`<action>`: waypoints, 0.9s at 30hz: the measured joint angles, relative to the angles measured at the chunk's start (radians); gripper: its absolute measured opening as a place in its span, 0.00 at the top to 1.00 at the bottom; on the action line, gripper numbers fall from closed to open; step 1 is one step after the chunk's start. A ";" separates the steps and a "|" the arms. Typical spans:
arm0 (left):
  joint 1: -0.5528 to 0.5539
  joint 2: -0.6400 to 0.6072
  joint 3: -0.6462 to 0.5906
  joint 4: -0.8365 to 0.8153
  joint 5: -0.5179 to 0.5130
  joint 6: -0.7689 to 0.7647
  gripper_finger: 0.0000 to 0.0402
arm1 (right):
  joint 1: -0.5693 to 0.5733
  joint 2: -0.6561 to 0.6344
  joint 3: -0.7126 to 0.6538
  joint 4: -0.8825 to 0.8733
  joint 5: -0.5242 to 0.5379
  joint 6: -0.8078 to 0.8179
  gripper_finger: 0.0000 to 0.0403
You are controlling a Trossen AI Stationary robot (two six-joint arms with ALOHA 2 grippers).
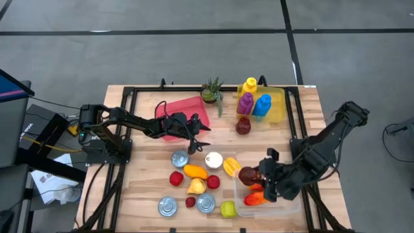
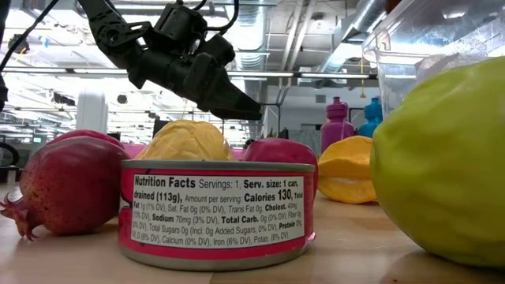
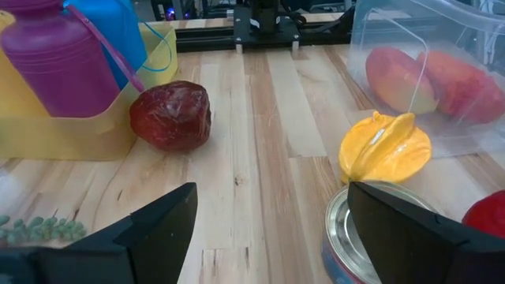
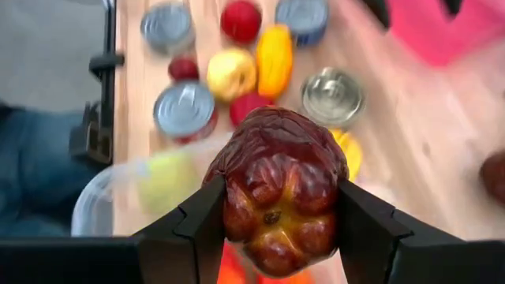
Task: Pick & Place Food Item
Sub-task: Put the bottom red apple into the transparent bin
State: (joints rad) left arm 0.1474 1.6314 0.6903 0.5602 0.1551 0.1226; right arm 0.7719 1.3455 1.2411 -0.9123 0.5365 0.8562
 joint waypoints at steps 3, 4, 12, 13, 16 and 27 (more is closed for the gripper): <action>0.000 0.000 0.000 0.001 0.000 0.000 0.20 | 0.000 0.047 0.048 -0.057 -0.086 0.055 0.56; 0.000 0.000 0.000 0.000 0.000 0.000 0.20 | 0.000 0.064 0.058 -0.066 -0.112 0.070 0.56; 0.000 0.000 0.000 0.009 0.000 0.000 0.20 | -0.035 0.169 0.076 -0.111 -0.289 0.085 0.56; 0.000 0.000 0.000 0.009 0.000 0.000 0.20 | -0.042 0.181 0.077 -0.110 -0.307 0.082 0.56; 0.000 0.000 0.000 0.009 0.000 0.000 0.20 | -0.058 0.212 0.077 -0.113 -0.349 0.065 0.56; 0.000 0.000 0.000 0.008 0.000 0.000 0.20 | -0.073 0.241 0.077 -0.119 -0.376 0.050 0.44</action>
State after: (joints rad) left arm 0.1474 1.6314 0.6903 0.5682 0.1551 0.1223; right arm 0.6987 1.5867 1.3178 -1.0313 0.1609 0.9059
